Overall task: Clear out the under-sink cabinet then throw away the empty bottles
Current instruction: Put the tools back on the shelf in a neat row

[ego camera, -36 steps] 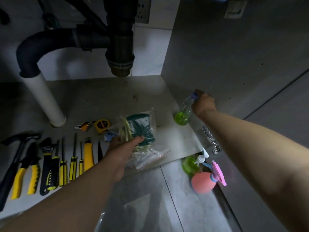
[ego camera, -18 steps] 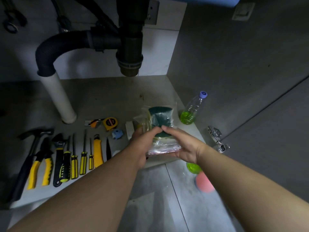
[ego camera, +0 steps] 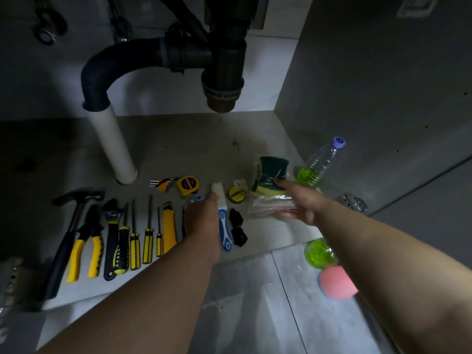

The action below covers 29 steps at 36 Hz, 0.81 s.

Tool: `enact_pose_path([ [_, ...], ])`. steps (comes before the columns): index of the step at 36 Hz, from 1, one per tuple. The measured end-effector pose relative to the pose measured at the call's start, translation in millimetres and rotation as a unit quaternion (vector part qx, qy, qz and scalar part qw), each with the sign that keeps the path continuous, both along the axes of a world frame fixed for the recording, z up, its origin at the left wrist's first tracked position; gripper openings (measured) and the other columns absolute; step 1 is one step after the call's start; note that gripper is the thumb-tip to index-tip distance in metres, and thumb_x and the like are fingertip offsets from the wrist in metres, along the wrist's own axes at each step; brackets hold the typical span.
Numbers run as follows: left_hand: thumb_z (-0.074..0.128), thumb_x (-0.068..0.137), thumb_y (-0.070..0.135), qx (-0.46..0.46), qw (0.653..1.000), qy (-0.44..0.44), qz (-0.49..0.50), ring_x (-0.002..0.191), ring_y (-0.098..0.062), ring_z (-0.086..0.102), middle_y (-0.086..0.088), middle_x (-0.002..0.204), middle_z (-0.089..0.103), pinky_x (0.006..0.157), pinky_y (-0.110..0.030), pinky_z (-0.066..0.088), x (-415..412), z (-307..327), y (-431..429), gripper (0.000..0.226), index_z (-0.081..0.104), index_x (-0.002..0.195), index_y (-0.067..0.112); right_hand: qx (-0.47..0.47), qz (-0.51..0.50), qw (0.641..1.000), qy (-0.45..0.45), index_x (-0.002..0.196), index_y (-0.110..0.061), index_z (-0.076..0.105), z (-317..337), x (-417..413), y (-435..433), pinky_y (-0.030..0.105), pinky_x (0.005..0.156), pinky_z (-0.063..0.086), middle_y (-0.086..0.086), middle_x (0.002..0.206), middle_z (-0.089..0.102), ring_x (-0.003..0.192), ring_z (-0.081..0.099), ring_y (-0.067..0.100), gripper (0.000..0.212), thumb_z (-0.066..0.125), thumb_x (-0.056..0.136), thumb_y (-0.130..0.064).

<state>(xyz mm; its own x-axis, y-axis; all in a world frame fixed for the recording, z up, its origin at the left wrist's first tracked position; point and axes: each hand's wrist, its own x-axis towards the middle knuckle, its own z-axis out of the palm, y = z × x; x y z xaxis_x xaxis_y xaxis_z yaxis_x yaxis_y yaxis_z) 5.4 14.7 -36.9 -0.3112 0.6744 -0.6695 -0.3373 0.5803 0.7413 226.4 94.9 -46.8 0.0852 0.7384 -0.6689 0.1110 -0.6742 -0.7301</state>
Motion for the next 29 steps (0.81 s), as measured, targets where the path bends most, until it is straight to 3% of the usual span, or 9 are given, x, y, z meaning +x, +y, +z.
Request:
enact_pose_path([
  [5, 0.058, 0.092, 0.03, 0.008, 1.0, 0.011, -0.008, 0.042, -0.01, 0.039, 0.0, 0.06, 0.046, 0.05, -0.023, 0.031, -1.9, 1.3, -0.8, 0.032, 0.049, 0.064, 0.018, 0.048, -0.008, 0.997, -0.056, 0.138, -0.014, 0.055, -21.8, -10.9, 7.1, 0.052, 0.103, 0.049, 0.01, 0.129, 0.066, 0.117, 0.062, 0.032, 0.067, 0.079, 0.082, -0.041],
  [8, 0.058, 0.091, 0.03, 0.007, 1.0, 0.018, -0.018, 0.036, -0.009, 0.033, 0.001, 0.055, 0.042, 0.048, -0.022, 0.026, -1.0, -0.5, -1.8, 0.035, 0.045, 0.06, 0.019, 0.109, -0.009, 0.968, -0.226, 0.14, -0.01, 0.052, -24.3, -18.4, 10.7, 0.046, 0.1, 0.052, 0.012, 0.134, 0.061, 0.117, 0.061, 0.032, 0.077, 0.078, 0.08, -0.05],
  [10, 0.06, 0.09, 0.03, 0.007, 1.0, 0.02, -0.014, 0.043, -0.012, 0.037, 0.0, 0.059, 0.045, 0.051, -0.023, 0.028, 0.0, -1.0, -2.5, 0.033, 0.049, 0.061, 0.019, 0.121, 0.017, 0.932, -0.34, 0.136, -0.014, 0.055, -22.4, -21.4, 11.2, 0.041, 0.095, 0.053, 0.012, 0.127, 0.064, 0.113, 0.063, 0.033, 0.072, 0.072, 0.081, -0.057],
  [12, 0.061, 0.09, 0.03, 0.008, 1.0, 0.025, -0.01, 0.052, -0.015, 0.041, -0.003, 0.066, 0.051, 0.054, -0.024, 0.031, 1.6, -1.1, -3.5, 0.029, 0.055, 0.065, 0.017, 0.13, 0.057, 0.907, -0.396, 0.134, -0.017, 0.054, -22.8, -23.1, 11.7, 0.037, 0.091, 0.05, 0.013, 0.124, 0.066, 0.112, 0.063, 0.035, 0.064, 0.063, 0.087, -0.059],
  [16, 0.06, 0.091, 0.031, 0.011, 1.0, 0.023, -0.007, 0.063, -0.015, 0.051, -0.005, 0.078, 0.059, 0.055, -0.023, 0.035, 6.0, -1.1, -5.2, 0.023, 0.062, 0.075, 0.014, 0.102, 0.099, 0.93, -0.339, 0.14, -0.016, 0.045, -28.7, -25.9, 14.6, 0.047, 0.099, 0.05, 0.018, 0.132, 0.059, 0.117, 0.057, 0.04, 0.056, 0.045, 0.098, -0.053],
  [19, 0.059, 0.093, 0.033, 0.011, 1.0, 0.021, -0.017, 0.074, -0.019, 0.055, -0.008, 0.087, 0.06, 0.061, -0.026, 0.038, 9.1, -2.2, -5.5, 0.023, 0.063, 0.084, 0.011, 0.095, 0.087, 0.948, -0.292, 0.139, -0.015, 0.045, -31.4, -24.6, 14.8, 0.051, 0.099, 0.05, 0.017, 0.132, 0.058, 0.117, 0.057, 0.039, 0.054, 0.045, 0.099, -0.051],
  [26, 0.06, 0.093, 0.031, 0.004, 0.999, 0.023, -0.03, 0.075, -0.022, 0.051, -0.009, 0.082, 0.055, 0.069, -0.033, 0.036, 13.9, -6.8, -6.3, 0.023, 0.059, 0.081, 0.011, 0.118, 0.142, 0.94, -0.288, 0.14, -0.01, 0.049, -29.0, -15.9, 21.2, 0.048, 0.101, 0.049, 0.016, 0.135, 0.058, 0.118, 0.058, 0.037, 0.05, 0.044, 0.103, -0.044],
  [29, 0.06, 0.093, 0.029, 0.008, 0.999, 0.015, -0.028, 0.075, -0.02, 0.053, -0.007, 0.081, 0.057, 0.068, -0.032, 0.036, 15.9, -7.0, -7.7, 0.02, 0.06, 0.081, 0.013, 0.136, 0.171, 0.918, -0.33, 0.132, -0.011, 0.055, -28.3, -15.0, 25.6, 0.033, 0.092, 0.047, 0.016, 0.131, 0.062, 0.116, 0.059, 0.035, 0.047, 0.044, 0.103, -0.046],
])
